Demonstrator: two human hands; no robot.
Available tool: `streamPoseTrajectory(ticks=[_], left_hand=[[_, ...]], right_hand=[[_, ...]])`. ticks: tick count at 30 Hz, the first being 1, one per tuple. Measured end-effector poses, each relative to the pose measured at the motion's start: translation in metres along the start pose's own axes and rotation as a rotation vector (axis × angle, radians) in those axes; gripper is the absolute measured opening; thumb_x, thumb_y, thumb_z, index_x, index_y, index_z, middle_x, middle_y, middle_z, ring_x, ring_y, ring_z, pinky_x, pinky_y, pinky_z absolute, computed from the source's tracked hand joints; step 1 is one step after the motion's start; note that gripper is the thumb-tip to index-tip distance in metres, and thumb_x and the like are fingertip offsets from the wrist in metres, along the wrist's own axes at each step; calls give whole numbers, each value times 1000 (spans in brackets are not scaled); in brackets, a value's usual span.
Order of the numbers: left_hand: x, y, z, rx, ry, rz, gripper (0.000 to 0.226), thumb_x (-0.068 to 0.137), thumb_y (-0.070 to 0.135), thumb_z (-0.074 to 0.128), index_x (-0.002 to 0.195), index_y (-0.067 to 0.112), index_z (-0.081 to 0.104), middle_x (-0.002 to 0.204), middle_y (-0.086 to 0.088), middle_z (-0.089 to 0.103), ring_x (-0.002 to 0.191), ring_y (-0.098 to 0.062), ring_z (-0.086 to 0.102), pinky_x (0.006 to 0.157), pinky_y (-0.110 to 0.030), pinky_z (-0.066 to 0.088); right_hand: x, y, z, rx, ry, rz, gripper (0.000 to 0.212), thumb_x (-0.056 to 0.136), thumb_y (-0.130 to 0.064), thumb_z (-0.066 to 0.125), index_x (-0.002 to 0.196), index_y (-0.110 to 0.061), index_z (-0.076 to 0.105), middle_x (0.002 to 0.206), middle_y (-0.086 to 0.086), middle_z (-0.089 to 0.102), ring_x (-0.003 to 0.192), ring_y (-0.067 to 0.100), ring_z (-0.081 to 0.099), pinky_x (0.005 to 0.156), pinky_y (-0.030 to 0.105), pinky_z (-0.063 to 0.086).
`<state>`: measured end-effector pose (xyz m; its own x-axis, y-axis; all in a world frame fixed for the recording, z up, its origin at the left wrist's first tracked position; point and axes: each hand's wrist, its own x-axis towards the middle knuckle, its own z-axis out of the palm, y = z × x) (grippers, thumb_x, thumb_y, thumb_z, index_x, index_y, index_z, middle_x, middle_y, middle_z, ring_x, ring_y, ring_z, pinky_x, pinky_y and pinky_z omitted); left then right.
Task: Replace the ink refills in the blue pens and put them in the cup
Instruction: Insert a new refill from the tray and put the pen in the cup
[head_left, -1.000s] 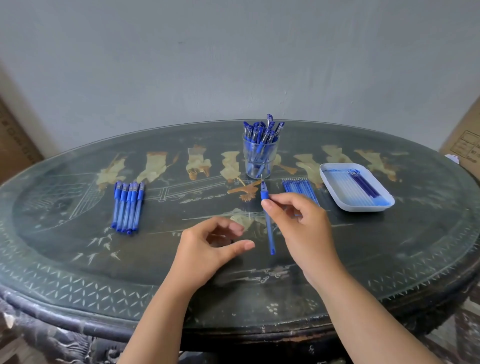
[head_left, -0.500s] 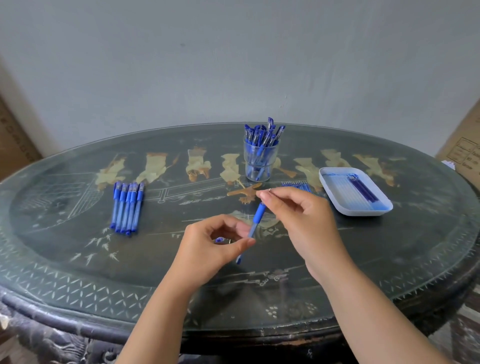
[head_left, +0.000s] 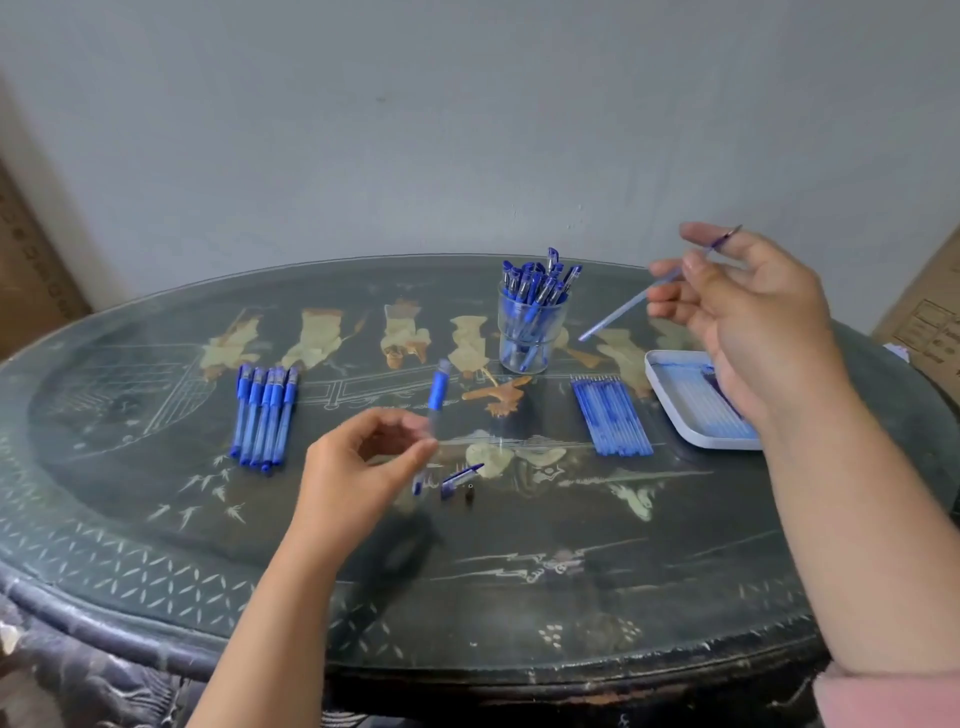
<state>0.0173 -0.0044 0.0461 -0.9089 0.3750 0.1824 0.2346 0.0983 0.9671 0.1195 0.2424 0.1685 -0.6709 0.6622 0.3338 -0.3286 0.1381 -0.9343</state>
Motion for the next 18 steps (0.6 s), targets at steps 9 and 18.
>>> streamPoseTrajectory(ticks=[9,18], left_hand=[[10,-21,1,-232,265,-132,13,85,11,74,97,15,71,89,-5,72,78,-16,69,79,-30,58],[14,-25,0,-190,243,-150,14,83,13,75,96,17,71,85,-3,74,74,-16,71,80,-34,59]], right_hand=[[46,87,6,-540,-151,385,16,89,-4,67,104,2,67,80,7,71,67,13,59,58,22,51],[74,133,21,-957,-215,551,18,84,-11,73,96,2,71,72,14,67,61,20,54,58,26,45]])
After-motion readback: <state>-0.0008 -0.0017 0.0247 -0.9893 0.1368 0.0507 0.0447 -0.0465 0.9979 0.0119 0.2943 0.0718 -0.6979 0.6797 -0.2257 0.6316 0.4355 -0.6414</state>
